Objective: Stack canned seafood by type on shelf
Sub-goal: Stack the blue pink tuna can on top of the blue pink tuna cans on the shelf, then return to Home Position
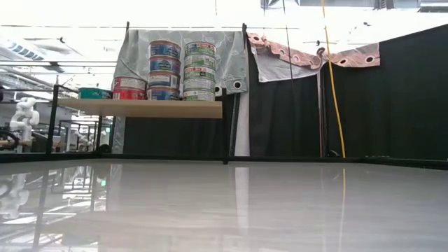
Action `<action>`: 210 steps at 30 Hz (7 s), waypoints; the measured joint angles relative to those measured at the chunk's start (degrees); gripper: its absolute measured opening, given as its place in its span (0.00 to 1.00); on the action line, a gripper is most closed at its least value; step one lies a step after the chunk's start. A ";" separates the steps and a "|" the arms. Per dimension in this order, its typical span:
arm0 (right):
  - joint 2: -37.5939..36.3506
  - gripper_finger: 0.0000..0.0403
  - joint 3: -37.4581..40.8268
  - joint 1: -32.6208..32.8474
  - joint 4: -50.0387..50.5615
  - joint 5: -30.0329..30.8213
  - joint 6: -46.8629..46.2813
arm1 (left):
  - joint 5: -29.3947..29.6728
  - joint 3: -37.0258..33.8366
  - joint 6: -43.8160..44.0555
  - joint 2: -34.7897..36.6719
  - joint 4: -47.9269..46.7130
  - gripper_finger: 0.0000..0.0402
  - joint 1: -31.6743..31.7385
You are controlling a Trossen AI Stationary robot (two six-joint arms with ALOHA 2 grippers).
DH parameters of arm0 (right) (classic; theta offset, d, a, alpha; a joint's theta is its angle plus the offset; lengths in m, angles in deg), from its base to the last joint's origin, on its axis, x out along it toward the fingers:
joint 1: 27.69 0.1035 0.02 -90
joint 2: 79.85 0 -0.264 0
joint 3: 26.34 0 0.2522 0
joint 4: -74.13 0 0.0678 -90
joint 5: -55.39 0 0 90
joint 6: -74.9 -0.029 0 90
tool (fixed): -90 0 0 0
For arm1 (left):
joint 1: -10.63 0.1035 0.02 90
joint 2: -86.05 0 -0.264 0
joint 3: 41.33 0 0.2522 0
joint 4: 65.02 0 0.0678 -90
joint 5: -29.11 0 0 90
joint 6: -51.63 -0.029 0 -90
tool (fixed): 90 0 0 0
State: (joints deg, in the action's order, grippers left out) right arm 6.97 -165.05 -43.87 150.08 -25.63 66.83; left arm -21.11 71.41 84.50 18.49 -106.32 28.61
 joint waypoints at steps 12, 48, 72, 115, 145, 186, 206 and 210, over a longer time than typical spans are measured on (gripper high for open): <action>0.00 0.93 0.00 -0.38 2.95 -0.09 1.93 | -28.10 -4.63 16.34 -1.38 -19.95 0.49 20.11; -0.04 0.93 0.00 -0.34 10.51 -0.04 1.74 | -75.22 -7.65 10.00 -7.10 -21.94 0.49 37.24; -0.04 0.93 0.00 -0.38 8.54 0.02 2.74 | -72.32 -7.58 3.43 -7.10 -28.55 0.56 41.39; -1.79 0.08 -0.03 -1.14 -2.35 -17.87 4.66 | -68.59 -7.48 -16.86 17.10 -5.21 0.01 35.99; -25.81 0.00 73.49 11.19 -64.88 -18.11 7.21 | -68.92 -58.59 -22.68 48.14 10.60 0.00 26.44; -26.08 0.00 117.21 16.95 -117.54 -15.09 7.74 | -45.89 -98.56 -19.94 66.25 33.29 0.00 -4.62; -26.82 0.00 124.17 17.91 -124.60 -13.40 0.03 | -28.76 -98.60 -19.70 65.81 32.05 0.00 -22.74; -27.37 0.00 124.17 17.91 -124.68 -13.53 -1.68 | -25.64 -98.60 -18.18 65.27 30.74 0.00 -27.51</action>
State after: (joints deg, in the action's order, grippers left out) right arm -20.39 -40.88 -25.96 25.39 -39.17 65.16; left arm -46.76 -27.19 66.33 83.76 -75.58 1.10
